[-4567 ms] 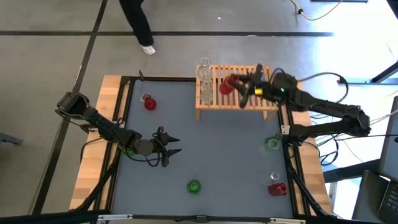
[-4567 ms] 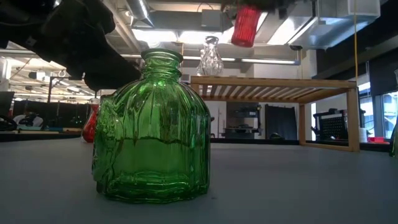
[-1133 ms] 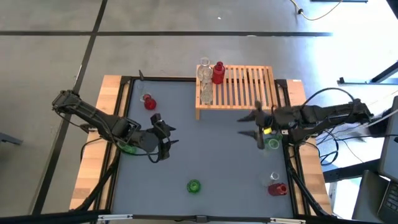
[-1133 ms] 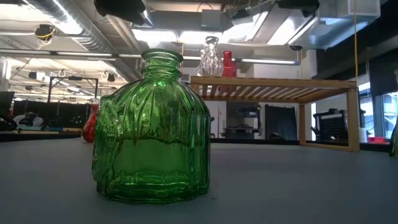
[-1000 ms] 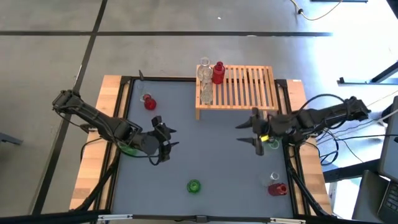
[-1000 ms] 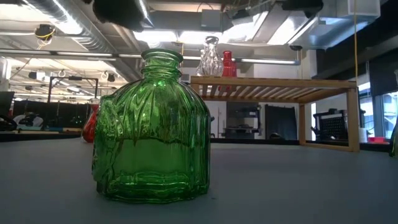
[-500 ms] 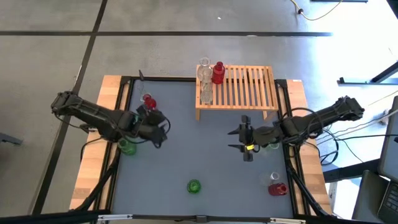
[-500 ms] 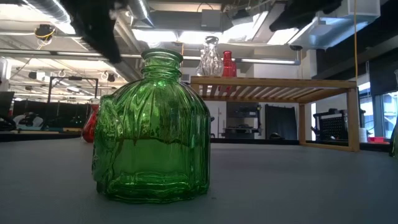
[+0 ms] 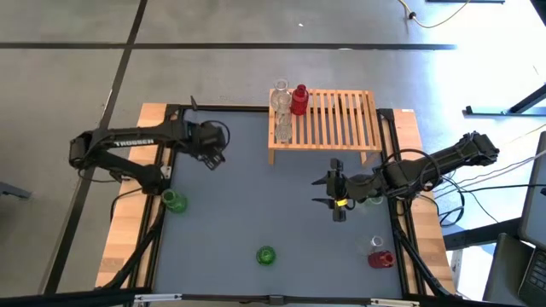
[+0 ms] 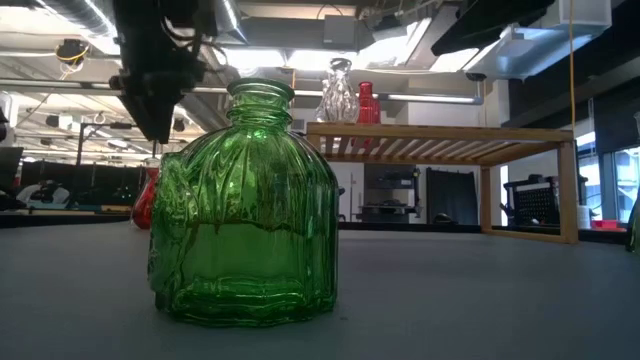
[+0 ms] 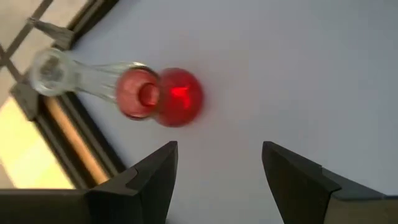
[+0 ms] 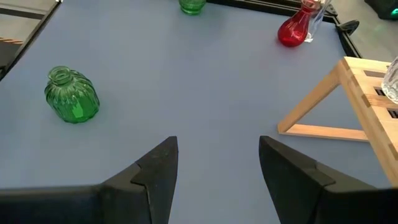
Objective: Sort vases onto shelf
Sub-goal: Put the top red vase onto the shelf aligned with the other red transparent vase
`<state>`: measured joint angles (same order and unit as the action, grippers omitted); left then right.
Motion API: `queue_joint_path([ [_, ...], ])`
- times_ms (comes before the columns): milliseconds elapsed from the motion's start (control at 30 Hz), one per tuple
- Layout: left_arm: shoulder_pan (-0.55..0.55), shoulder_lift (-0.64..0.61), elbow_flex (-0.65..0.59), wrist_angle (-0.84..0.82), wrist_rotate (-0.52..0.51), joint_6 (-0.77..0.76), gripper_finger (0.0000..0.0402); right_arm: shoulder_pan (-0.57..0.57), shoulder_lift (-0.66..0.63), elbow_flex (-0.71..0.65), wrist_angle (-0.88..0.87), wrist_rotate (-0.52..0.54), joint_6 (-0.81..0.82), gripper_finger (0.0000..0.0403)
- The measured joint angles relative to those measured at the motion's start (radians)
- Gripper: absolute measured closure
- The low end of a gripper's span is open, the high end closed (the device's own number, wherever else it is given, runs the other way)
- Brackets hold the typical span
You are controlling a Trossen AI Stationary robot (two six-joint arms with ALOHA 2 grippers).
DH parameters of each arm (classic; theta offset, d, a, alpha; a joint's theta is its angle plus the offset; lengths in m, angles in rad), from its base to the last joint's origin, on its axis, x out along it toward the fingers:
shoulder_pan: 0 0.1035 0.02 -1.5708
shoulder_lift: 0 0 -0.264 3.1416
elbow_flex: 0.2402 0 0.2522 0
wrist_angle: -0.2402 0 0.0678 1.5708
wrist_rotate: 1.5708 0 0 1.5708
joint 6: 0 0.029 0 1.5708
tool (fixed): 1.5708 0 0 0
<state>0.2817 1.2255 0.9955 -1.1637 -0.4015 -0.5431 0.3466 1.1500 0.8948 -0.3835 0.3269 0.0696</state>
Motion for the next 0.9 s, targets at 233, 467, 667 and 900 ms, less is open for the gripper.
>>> queue_joint_path([
  [233,0.138,0.024,0.000,0.041,0.005,0.189,0.0174,0.000,0.000,0.000,0.000,0.046,-0.019,0.0194],
  [467,0.199,0.107,0.000,0.083,0.027,0.259,0.0174,0.000,0.000,0.000,0.000,0.049,-0.022,0.0194],
  [667,0.238,0.154,-0.001,0.092,0.005,0.269,0.0174,0.000,0.000,0.000,-0.001,0.048,-0.022,0.0194],
  [900,0.284,0.192,-0.001,0.110,0.059,0.311,0.0174,0.000,0.000,0.000,-0.001,0.048,-0.022,0.0194],
])
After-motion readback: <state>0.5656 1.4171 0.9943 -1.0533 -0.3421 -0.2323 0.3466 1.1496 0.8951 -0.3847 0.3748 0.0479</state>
